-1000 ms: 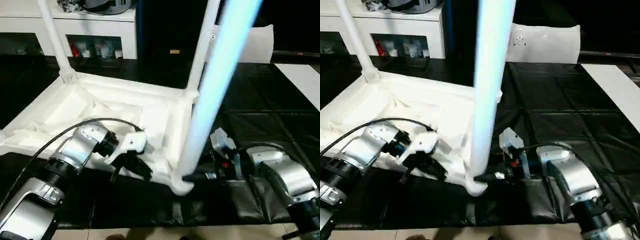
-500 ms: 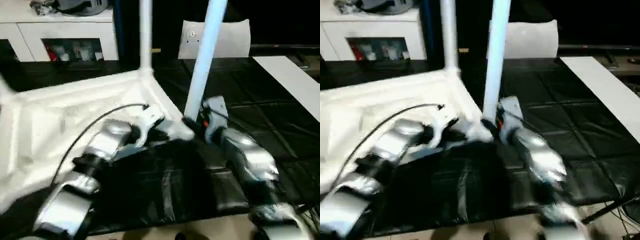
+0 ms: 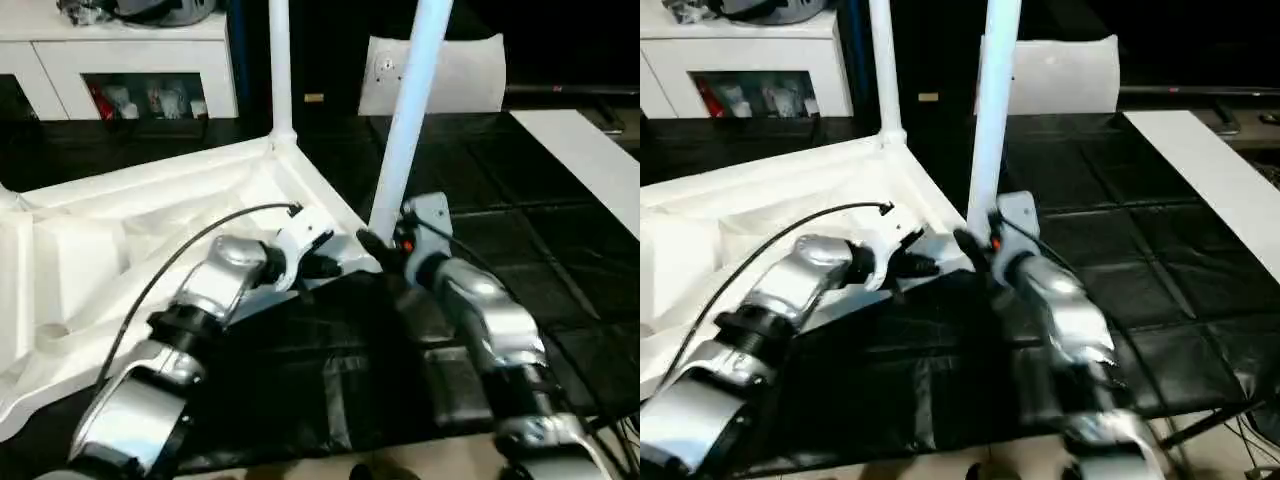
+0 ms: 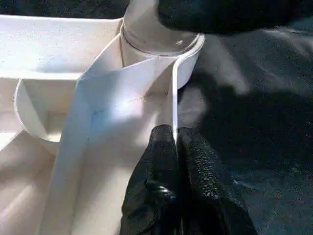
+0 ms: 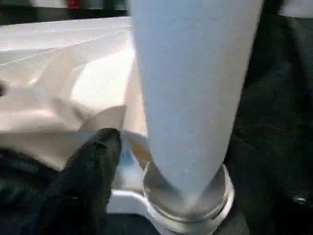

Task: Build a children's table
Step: Rotate leg to tighten

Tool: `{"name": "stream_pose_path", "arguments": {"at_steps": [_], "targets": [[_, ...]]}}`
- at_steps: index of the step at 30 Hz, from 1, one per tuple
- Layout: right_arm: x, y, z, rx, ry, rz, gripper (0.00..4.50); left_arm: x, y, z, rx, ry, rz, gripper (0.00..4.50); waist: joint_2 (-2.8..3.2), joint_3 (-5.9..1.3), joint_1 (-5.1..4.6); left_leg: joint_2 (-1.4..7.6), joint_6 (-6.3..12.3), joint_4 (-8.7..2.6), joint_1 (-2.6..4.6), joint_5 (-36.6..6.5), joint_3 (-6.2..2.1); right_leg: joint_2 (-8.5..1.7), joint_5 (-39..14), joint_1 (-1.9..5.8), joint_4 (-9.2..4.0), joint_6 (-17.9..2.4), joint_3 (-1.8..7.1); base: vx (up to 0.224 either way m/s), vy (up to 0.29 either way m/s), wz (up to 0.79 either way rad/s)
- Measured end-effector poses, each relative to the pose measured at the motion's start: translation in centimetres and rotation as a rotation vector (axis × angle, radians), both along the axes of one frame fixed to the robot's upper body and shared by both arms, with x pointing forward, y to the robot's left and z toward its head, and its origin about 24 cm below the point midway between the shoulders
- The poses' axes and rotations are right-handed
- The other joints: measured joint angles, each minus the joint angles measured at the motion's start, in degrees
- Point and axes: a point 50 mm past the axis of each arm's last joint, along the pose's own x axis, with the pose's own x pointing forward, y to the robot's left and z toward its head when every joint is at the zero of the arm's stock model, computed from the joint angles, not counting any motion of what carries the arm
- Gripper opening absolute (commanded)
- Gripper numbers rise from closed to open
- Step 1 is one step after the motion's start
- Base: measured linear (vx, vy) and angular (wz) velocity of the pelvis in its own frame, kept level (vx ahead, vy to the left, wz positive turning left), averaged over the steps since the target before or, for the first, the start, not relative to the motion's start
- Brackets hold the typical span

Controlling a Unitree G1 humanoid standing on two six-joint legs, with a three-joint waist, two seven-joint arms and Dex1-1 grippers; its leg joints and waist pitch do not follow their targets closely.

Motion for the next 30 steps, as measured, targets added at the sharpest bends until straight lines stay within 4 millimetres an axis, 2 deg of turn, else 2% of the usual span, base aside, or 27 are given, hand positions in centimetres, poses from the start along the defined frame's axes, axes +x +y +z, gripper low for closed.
{"name": "stream_pose_path", "arguments": {"at_steps": [4, 7, 9, 14, 18, 23, 30], "targets": [[-1.5, -1.3, 0.1, -0.036, -0.019, 0.148, 4.06, -0.5, 1.0, -0.2, -0.016, 0.015, -0.071, 0.0, 0.02, 0.01, 0.54, 0.02, -0.04, 0.01, 0.03, 0.0, 0.01, 0.01, 0.03, -0.07, 0.12, -0.05, 0.01, 0.0, 0.0, 0.0], [-2.4, -2.0, 0.0, -0.056, -0.023, 0.232, 4.45, -1.0, 1.8, -0.3, -0.013, 0.015, -0.14, 0.0, 0.02, 0.01, 1.13, 0.01, -0.06, 0.02, 0.08, 0.0, 0.01, 0.01, 0.01, -0.04, 0.13, -0.01, 0.01, 0.0, 0.0, 0.0], [-2.9, -2.3, 0.0, -0.064, -0.031, 0.292, 4.48, -1.2, 2.5, -0.2, -0.003, 0.013, -0.182, 0.0, 0.02, 0.01, 1.24, 0.01, -0.06, 0.08, 0.07, 0.0, 0.01, 0.01, -0.02, -0.04, 0.12, 0.05, 0.01, 0.0, 0.0, 0.0], [-3.8, -3.8, 0.1, -0.113, -0.033, 0.405, 4.48, -1.9, 3.6, -0.1, 0.025, 0.02, -0.321, 0.0, 0.01, 0.01, 2.51, 0.0, -0.05, 0.21, 0.05, 0.01, 0.01, -0.03, -0.01, 0.0, 0.13, 0.07, 0.05, 0.0, 0.0, 0.0], [-4.7, -4.7, 0.5, -0.146, -0.003, 0.533, 4.48, -2.4, 4.9, 0.3, 0.072, 0.026, -0.414, 0.0, -0.05, 0.0, 2.81, 0.02, -0.05, 0.21, 0.13, 0.01, 0.0, -0.03, -0.05, 0.17, 0.13, 0.12, 0.05, 0.0, 0.0, 0.0], [-5.5, -4.3, 0.4, -0.087, 0.026, 0.647, 4.48, -2.9, 5.2, 0.5, 0.103, 0.038, -0.52, 0.0, -0.05, 0.0, 2.9, 0.01, -0.05, 0.21, 0.24, 0.01, 0.0, -0.06, -0.07, 0.35, 0.1, 0.15, 0.06, 0.0, 0.0, 0.0], [-5.2, -3.5, 0.8, -0.057, 0.032, 0.75, 3.86, -3.8, 4.7, 0.5, 0.129, 0.033, -0.643, 0.0, -0.2, 0.06, 3.28, 0.01, -0.05, 0.21, 0.55, 0.01, -0.01, -0.08, -0.15, 0.75, 0.09, 0.28, 0.05, 0.0, 0.0, 0.0]]}}
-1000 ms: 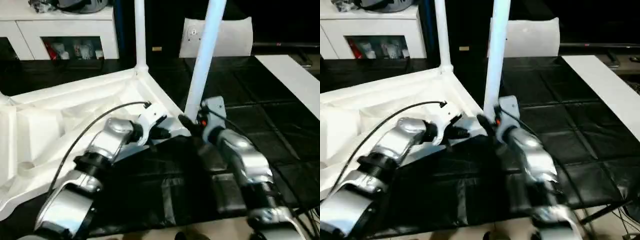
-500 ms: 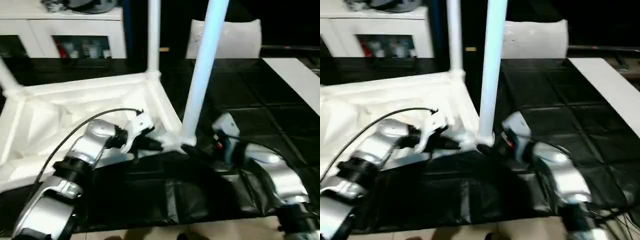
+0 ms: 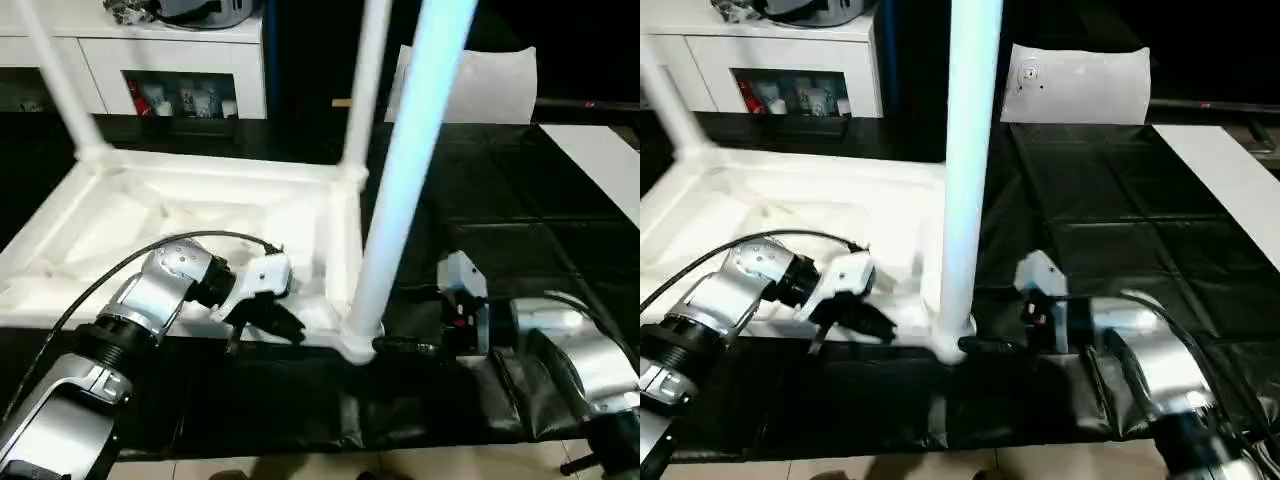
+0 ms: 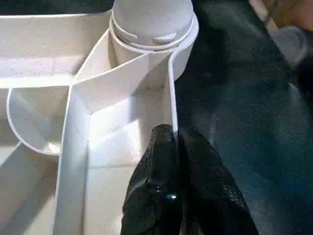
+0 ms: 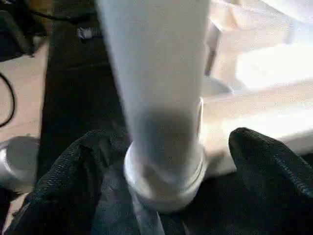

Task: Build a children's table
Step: Rotate leg to tighten

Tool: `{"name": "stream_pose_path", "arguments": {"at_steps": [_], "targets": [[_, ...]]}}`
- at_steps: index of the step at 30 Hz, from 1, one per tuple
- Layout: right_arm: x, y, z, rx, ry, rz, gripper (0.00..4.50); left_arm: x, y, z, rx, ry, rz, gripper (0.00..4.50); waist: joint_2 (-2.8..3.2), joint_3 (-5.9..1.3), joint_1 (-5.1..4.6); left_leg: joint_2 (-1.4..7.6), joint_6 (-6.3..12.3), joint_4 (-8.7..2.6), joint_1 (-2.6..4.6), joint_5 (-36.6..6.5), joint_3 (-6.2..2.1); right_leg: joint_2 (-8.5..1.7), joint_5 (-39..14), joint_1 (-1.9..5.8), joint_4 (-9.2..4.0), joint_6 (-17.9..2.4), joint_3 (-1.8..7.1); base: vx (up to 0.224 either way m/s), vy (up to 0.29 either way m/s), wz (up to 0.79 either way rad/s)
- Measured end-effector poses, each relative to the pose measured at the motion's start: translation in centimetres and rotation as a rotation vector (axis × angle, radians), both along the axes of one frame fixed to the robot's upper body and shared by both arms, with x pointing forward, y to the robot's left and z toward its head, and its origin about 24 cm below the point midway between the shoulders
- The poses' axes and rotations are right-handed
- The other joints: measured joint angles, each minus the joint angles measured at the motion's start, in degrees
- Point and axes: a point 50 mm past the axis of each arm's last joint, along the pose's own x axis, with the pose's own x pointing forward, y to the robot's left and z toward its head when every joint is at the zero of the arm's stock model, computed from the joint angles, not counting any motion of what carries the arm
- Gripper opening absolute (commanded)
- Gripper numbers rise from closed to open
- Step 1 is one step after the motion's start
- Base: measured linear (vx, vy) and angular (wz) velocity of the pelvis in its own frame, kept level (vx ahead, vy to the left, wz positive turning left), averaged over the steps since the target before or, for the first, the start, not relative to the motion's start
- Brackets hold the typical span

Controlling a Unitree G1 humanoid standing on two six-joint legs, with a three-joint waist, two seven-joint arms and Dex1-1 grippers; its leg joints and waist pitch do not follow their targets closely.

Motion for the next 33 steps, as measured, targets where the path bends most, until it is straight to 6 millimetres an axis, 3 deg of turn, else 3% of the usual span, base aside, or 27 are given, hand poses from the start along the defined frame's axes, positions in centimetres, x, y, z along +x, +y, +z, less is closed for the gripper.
{"name": "stream_pose_path", "arguments": {"at_steps": [7, 22, 30, 33], "targets": [[-0.1, 0.6, -0.4, -0.001, 0.043, 0.079, 3.37, -0.3, -0.6, 0.0, 0.003, -0.015, -0.064, 0.0, -0.07, -0.01, 0.96, 0.01, 0.0, 0.01, -0.02, 0.0, 0.0, 0.0, 0.0, 0.02, 0.01, 0.01, 0.0, 0.0, 0.0, 0.0], [0.0, 1.3, -0.5, 0.008, 0.119, 0.146, 2.09, -0.4, -0.6, 0.1, 0.007, -0.033, -0.081, 0.0, -0.1, -0.01, 0.98, 0.03, 0.0, 0.0, -0.02, 0.0, 0.0, 0.02, -0.03, 0.01, 0.03, 0.05, -0.01, 0.0, 0.0, 0.0], [-0.1, 1.4, -0.3, 0.021, 0.139, 0.136, 2.03, -0.5, -0.5, 0.1, -0.016, 0.018, -0.044, 0.0, -0.08, -0.02, 0.95, 0.03, -0.01, 0.0, -0.02, 0.0, 0.0, 0.02, -0.08, 0.01, 0.04, 0.11, 0.0, 0.0, 0.0, 0.0], [-0.3, 1.9, -0.6, 0.039, 0.135, 0.059, 2.03, -0.2, -0.4, -0.1, -0.017, 0.039, 0.024, 0.0, -0.04, -0.04, 0.93, 0.02, -0.01, -0.01, 0.06, 0.0, 0.0, 0.02, -0.07, 0.04, 0.07, 0.1, 0.01, 0.0, 0.0, 0.0]]}}
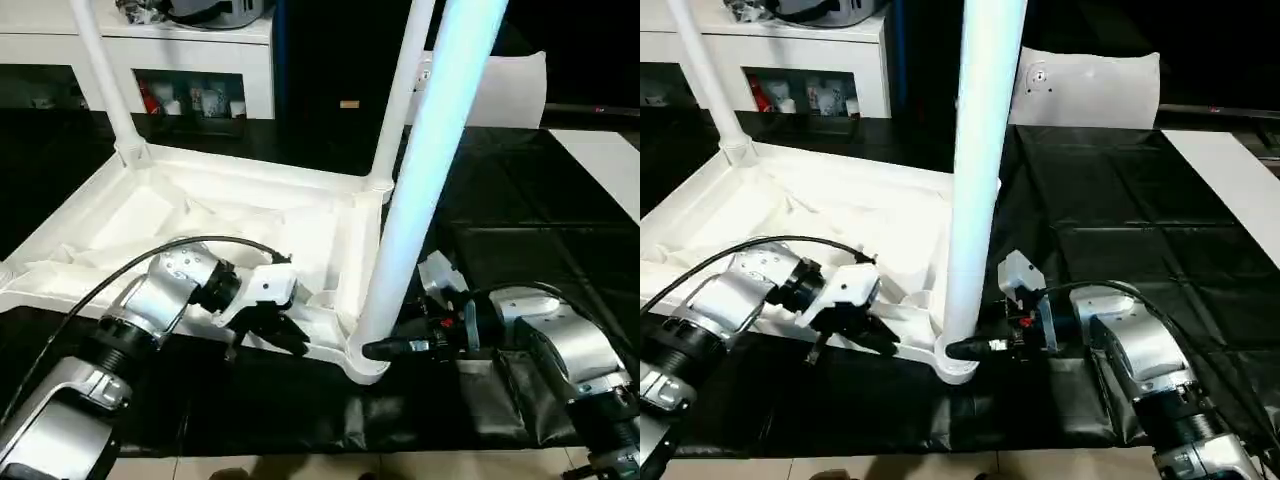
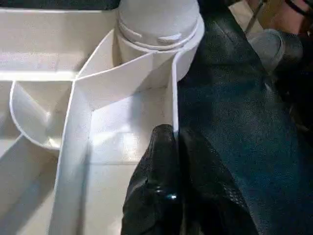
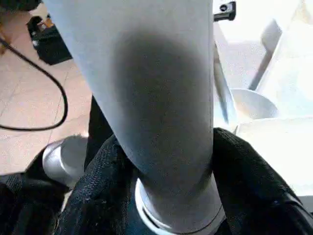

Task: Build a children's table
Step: Rotate leg to tighten

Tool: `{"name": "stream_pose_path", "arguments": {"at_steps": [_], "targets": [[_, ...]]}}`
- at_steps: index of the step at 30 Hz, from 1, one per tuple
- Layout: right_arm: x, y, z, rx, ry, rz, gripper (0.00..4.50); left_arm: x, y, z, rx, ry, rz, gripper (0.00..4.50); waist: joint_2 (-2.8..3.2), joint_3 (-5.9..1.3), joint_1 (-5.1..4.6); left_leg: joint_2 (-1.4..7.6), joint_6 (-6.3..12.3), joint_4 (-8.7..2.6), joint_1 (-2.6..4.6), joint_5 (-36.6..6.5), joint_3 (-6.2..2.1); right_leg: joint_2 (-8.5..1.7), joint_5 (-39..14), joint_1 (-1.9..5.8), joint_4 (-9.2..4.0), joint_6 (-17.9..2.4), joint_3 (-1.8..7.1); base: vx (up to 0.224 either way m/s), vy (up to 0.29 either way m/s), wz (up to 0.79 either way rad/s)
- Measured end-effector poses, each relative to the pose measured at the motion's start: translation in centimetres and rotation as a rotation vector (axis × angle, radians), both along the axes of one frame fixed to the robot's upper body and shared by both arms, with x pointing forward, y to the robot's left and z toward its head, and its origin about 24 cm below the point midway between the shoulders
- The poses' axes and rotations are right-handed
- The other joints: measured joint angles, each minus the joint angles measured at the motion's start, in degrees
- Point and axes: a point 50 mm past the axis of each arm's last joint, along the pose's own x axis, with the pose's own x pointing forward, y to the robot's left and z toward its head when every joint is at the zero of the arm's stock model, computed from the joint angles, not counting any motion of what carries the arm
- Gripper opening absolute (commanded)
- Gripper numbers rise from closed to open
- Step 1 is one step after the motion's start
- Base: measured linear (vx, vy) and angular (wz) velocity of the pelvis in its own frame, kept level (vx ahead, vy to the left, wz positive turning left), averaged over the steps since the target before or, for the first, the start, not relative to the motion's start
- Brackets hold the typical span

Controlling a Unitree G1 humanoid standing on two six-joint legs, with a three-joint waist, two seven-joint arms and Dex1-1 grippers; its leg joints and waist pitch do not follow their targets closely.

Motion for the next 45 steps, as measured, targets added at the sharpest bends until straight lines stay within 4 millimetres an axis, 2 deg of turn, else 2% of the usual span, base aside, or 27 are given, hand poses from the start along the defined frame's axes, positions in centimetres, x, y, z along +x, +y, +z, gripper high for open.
{"name": "stream_pose_path", "arguments": {"at_steps": [3, 6, 11, 16, 18, 22, 24, 29, 31, 36, 38, 39, 41, 43, 45], "targets": [[0.5, 0.4, -0.3, -0.007, -0.017, -0.132, 2.03, 0.8, 0.2, -0.2, -0.006, -0.005, 0.11, 0.0, 0.02, 0.01, -0.43, -0.03, -0.03, 0.02, 0.07, 0.02, 0.0, 0.01, 0.02, 0.02, 0.0, -0.03, 0.01, 0.0, 0.0, 0.0], [1.6, 1.1, -0.5, -0.022, -0.043, -0.321, 2.0, 1.8, -0.3, -0.3, -0.008, -0.021, 0.232, 0.0, 0.02, 0.01, -1.43, -0.05, -0.03, 0.08, 0.04, 0.02, -0.02, 0.01, 0.01, 0.02, -0.09, -0.01, 0.0, 0.0, 0.0, 0.0], [4.4, 1.8, -0.5, -0.08, -0.07, -0.723, 1.97, 3.7, -3.3, -0.7, -0.042, -0.058, 0.443, 0.0, 0.11, 0.03, -3.3, -0.07, -0.02, 0.28, -0.15, 0.02, -0.1, 0.02, 0.01, 0.1, -0.71, 0.0, -0.13, 0.0, 0.0, 0.0], [6.7, 2.9, -0.1, -0.115, -0.07, -1.027, 1.97, 4.9, -5.6, -0.6, -0.054, -0.104, 0.584, 0.0, 0.19, 0.0, -4.14, -0.13, 0.01, 0.16, -0.27, 0.02, -0.1, 0.02, 0.25, -0.01, -0.9, -0.12, -0.06, 0.0, 0.0, 0.0], [6.8, 3.0, -0.1, -0.103, -0.069, -1.056, 2.51, 5.0, -5.7, -0.6, -0.064, -0.106, 0.594, 0.0, 0.2, 0.0, -4.05, -0.12, 0.04, -0.03, -0.24, -0.03, -0.08, 0.02, 0.38, -0.01, -0.87, -0.15, -0.06, 0.026, -0.003, 0.02], [6.8, 3.3, 0.1, -0.076, -0.079, -1.073, 2.74, 5.2, -5.8, -0.3, -0.072, -0.127, 0.585, 0.0, 0.43, -0.02, -3.54, -0.09, 0.08, -0.65, -0.16, 0.01, -0.08, 0.12, 0.32, -0.14, -0.84, -0.36, -0.09, 0.047, -0.014, 0.03], [6.7, 3.3, 0.2, -0.069, -0.091, -1.078, 2.99, 5.2, -5.8, -0.3, -0.078, -0.147, 0.567, 0.0, 0.51, 0.0, -3.28, -0.09, 0.34, -0.82, -0.16, 0.17, -0.04, 0.14, 0.24, -0.23, -0.83, -0.43, -0.09, 0.0, 0.0, 0.0], [5.9, 3.6, 0.1, -0.038, -0.108, -1.053, 3.41, 4.8, -5.0, -0.4, -0.102, -0.183, 0.5, 0.0, 0.58, 0.04, -3.37, -0.07, 0.33, -0.84, -0.15, 0.17, 0.02, 0.15, 0.25, -0.31, -0.82, -0.44, -0.06, 0.0, 0.0, 0.0], [5.2, 2.7, -0.1, -0.063, -0.163, -1.013, 3.59, 4.4, -4.7, -0.4, -0.128, -0.2, 0.451, 0.0, 0.6, 0.05, -3.09, -0.07, 0.05, -0.84, -0.16, -0.01, 0.03, 0.13, 0.25, -0.29, -0.86, -0.44, -0.06, 0.0, 0.0, 0.0], [3.5, 1.1, -0.4, -0.086, -0.18, -0.945, 4.08, 3.6, -4.9, -0.7, -0.189, -0.167, 0.409, 0.0, 1.12, 0.39, -2.19, -0.12, 0.04, -0.62, -0.13, -0.02, 0.05, 0.02, 0.28, -0.29, -0.8, -0.48, -0.04, 0.0, 0.0, 0.0], [2.4, 0.1, 0.0, -0.075, -0.196, -0.912, 4.24, 3.5, -4.9, -0.2, -0.245, -0.158, 0.414, 0.54, 1.28, 0.49, -1.69, -0.12, 0.04, -0.6, -0.14, -0.02, 0.06, 0.02, 0.29, -0.28, -0.79, -0.47, -0.01, 0.0, 0.0, 0.0], [2.0, -0.5, 0.0, -0.085, -0.199, -0.905, 4.35, 3.5, -4.8, 0.3, -0.291, -0.157, 0.427, 0.54, 1.28, 0.49, -1.61, -0.11, 0.05, -0.58, -0.16, -0.02, 0.06, 0.02, 0.29, -0.27, -0.79, -0.47, -0.01, 0.0, 0.0, 0.0], [0.8, -1.7, 0.0, -0.116, -0.183, -0.874, 4.48, 3.6, -5.1, 2.7, -0.423, -0.197, 0.418, 0.65, 1.24, 0.5, -1.39, -0.07, 0.04, -0.6, -0.07, -0.03, 0.07, 0.02, 0.27, 0.01, -0.81, -0.44, -0.03, 0.0, 0.0, 0.0], [0.2, -2.1, 0.3, -0.133, -0.177, -0.844, 4.5, 3.5, -4.9, 4.7, -0.477, -0.246, 0.397, 0.94, 1.34, 0.44, -1.88, -0.07, 0.03, -0.62, 0.11, -0.03, 0.12, 0.03, 0.22, 0.08, -0.81, -0.34, 0.0, 0.0, 0.0, 0.0], [-0.4, -2.6, 0.3, -0.147, -0.164, -0.815, 4.5, 3.2, -4.6, 5.1, -0.485, -0.251, 0.397, 1.0, 1.38, 0.41, -2.32, -0.06, 0.02, -0.61, 0.2, -0.02, 0.12, 0.07, 0.08, 0.11, -0.78, -0.07, 0.0, 0.0, 0.0, 0.0]]}}
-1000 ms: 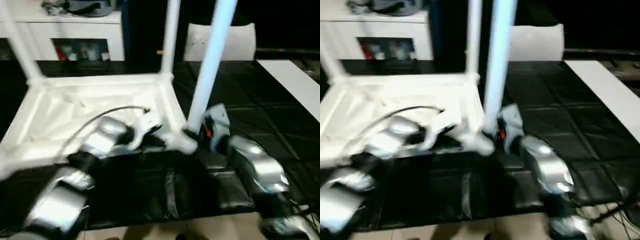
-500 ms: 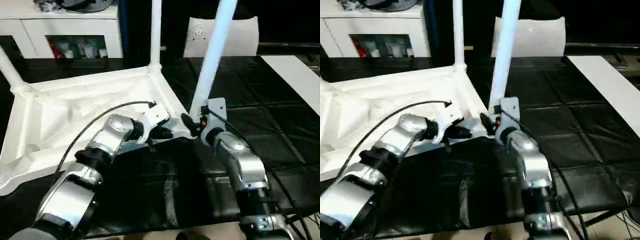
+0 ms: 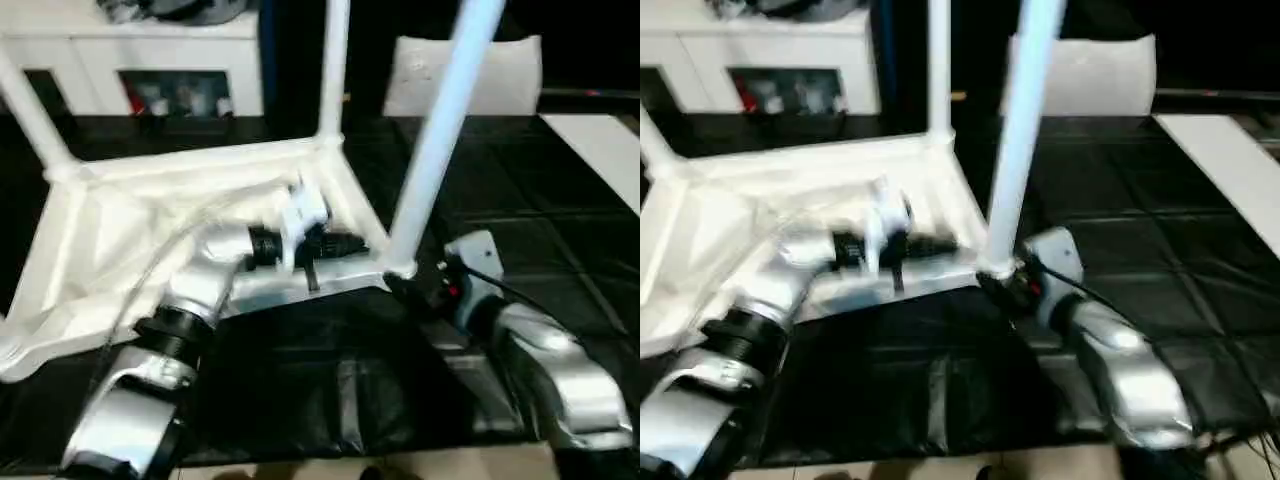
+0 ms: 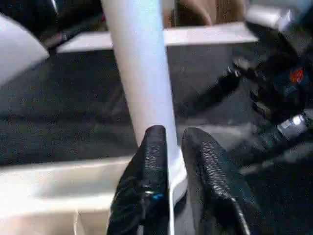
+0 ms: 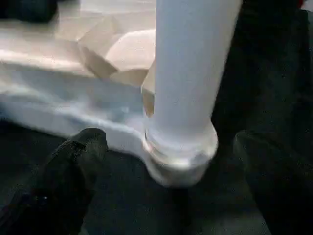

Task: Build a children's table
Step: Rotate leg to tighten, then rotate table base

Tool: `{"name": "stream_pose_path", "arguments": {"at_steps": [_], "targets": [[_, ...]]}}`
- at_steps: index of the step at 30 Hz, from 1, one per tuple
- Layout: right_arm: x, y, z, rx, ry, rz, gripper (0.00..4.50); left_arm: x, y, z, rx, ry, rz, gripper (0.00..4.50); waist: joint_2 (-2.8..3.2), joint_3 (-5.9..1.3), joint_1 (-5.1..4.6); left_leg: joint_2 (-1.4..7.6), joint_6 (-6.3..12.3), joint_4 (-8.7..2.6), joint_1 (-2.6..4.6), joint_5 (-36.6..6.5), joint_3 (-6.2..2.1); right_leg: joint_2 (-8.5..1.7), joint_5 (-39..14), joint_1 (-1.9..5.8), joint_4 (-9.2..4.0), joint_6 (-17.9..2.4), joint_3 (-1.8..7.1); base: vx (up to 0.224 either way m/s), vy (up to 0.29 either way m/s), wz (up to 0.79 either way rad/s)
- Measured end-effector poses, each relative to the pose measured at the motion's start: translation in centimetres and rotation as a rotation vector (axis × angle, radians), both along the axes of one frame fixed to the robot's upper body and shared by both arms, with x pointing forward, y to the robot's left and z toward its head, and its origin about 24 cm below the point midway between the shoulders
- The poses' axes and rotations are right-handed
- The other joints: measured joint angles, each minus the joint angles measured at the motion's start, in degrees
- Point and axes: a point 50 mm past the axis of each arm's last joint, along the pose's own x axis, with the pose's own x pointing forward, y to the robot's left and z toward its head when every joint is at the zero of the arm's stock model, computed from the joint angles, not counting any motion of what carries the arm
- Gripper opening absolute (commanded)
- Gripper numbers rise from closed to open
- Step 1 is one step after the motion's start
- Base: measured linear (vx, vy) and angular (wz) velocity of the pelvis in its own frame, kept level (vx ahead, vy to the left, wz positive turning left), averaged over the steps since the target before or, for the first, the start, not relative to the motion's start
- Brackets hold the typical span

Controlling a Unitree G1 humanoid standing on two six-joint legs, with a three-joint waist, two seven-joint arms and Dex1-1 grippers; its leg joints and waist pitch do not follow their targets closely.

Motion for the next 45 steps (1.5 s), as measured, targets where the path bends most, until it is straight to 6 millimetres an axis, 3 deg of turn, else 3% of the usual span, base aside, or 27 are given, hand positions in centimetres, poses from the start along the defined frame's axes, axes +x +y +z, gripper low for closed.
{"name": "stream_pose_path", "arguments": {"at_steps": [3, 6, 12, 15, 17, 21, 23, 28, 33, 36, 40, 45], "targets": [[-1.0, -0.7, 0.1, -0.016, 0.019, 0.051, 4.5, -1.5, 1.7, -1.3, 0.027, 0.06, 0.023, 1.26, 0.01, 0.0, -0.84, 0.03, -0.01, -0.01, 0.04, 0.0, 0.0, 0.06, 0.0, -0.05, 0.05, 0.03, 0.0, 0.0, 0.0, 0.0], [-1.6, -1.1, 0.7, -0.012, 0.016, 0.087, 4.5, -3.0, 3.4, -2.5, 0.071, 0.131, 0.046, 1.45, -0.01, 0.01, -0.85, 0.04, -0.01, 0.02, -0.02, 0.01, -0.01, 0.07, -0.02, -0.11, 0.07, 0.05, -0.01, 0.0, 0.0, 0.0], [-3.1, 0.6, 2.7, 0.082, -0.01, 0.293, 4.5, -7.0, 6.1, -1.8, 0.1, 0.188, 0.099, 2.04, -0.21, -0.01, -0.71, 0.04, -0.01, 0.09, -0.1, 0.0, -0.03, 0.03, -0.06, -0.07, 0.04, 0.11, 0.01, 0.0, 0.0, 0.0], [-3.1, 1.0, 2.9, 0.096, -0.011, 0.309, 4.5, -7.9, 6.5, -2.0, 0.1, 0.219, 0.132, 2.26, -0.33, -0.03, -0.46, 0.01, 0.0, 0.17, -0.23, 0.0, -0.04, 0.02, -0.07, -0.06, 0.0, 0.14, 0.03, 0.0, 0.0, 0.0], [-2.7, 1.9, 3.3, 0.139, -0.032, 0.319, 4.5, -8.8, 7.1, -2.4, 0.111, 0.249, 0.2, 2.43, -0.34, -0.05, -0.83, 0.02, 0.0, 0.19, -0.21, 0.0, -0.05, 0.03, -0.07, -0.06, -0.02, 0.14, 0.03, 0.0, 0.0, 0.0], [-1.1, 4.5, 3.9, 0.203, -0.073, 0.315, 4.5, -9.9, 8.4, -3.4, 0.151, 0.305, 0.369, 2.78, -0.33, -0.07, -1.68, 0.04, -0.01, 0.19, -0.17, 0.0, -0.13, 0.12, -0.07, -0.09, -0.02, 0.14, 0.0, 0.0, 0.0, 0.0], [0.6, 6.8, 3.9, 0.221, -0.089, 0.271, 4.5, -10.8, 9.8, -4.8, 0.215, 0.363, 0.511, 3.02, -0.27, -0.09, -2.61, 0.04, -0.01, 0.17, -0.19, 0.01, -0.23, 0.17, -0.07, -0.13, -0.01, 0.14, -0.02, 0.0, 0.0, 0.0], [2.8, 9.7, 2.9, 0.234, -0.043, 0.2, 4.5, -12.5, 11.8, -6.7, 0.325, 0.455, 0.706, 3.06, -0.38, -0.1, -2.3, 0.0, -0.02, 0.26, -0.26, 0.01, -0.49, 0.21, -0.07, -0.08, -0.07, 0.14, -0.03, 0.0, 0.0, 0.0], [5.7, 12.2, 2.4, 0.209, -0.023, 0.064, 4.5, -13.2, 11.6, -6.6, 0.331, 0.459, 0.807, 3.06, -0.53, -0.19, -2.46, -0.03, -0.03, 0.29, -0.31, 0.0, -0.48, 0.22, -0.03, -0.05, -0.01, 0.07, 0.11, 0.0, 0.0, 0.0], [7.2, 12.4, 1.5, 0.19, 0.001, -0.057, 4.5, -13.2, 11.7, -6.7, 0.349, 0.434, 0.856, 3.06, -0.69, -0.29, -2.4, 0.01, -0.06, 0.27, -0.34, -0.01, -0.49, 0.27, -0.09, -0.06, 0.21, 0.14, 0.1, 0.0, 0.0, 0.0], [8.5, 11.2, 0.7, 0.194, 0.026, -0.214, 4.5, -12.9, 11.9, -6.7, 0.359, 0.406, 0.9, 3.06, -0.74, -0.32, -2.07, -0.01, -0.07, 0.36, -0.29, 0.0, -0.55, 0.27, -0.09, -0.06, 0.24, 0.15, 0.12, 0.0, 0.0, 0.0], [10.5, 8.3, 0.3, 0.181, 0.008, -0.466, 4.5, -12.1, 11.7, -6.8, 0.328, 0.419, 0.917, 3.06, -0.73, -0.31, -0.57, -0.07, -0.06, 0.68, -0.32, 0.0, -0.55, 0.14, -0.09, -0.05, 0.55, 0.15, 0.19, 0.0, 0.0, 0.0]]}}
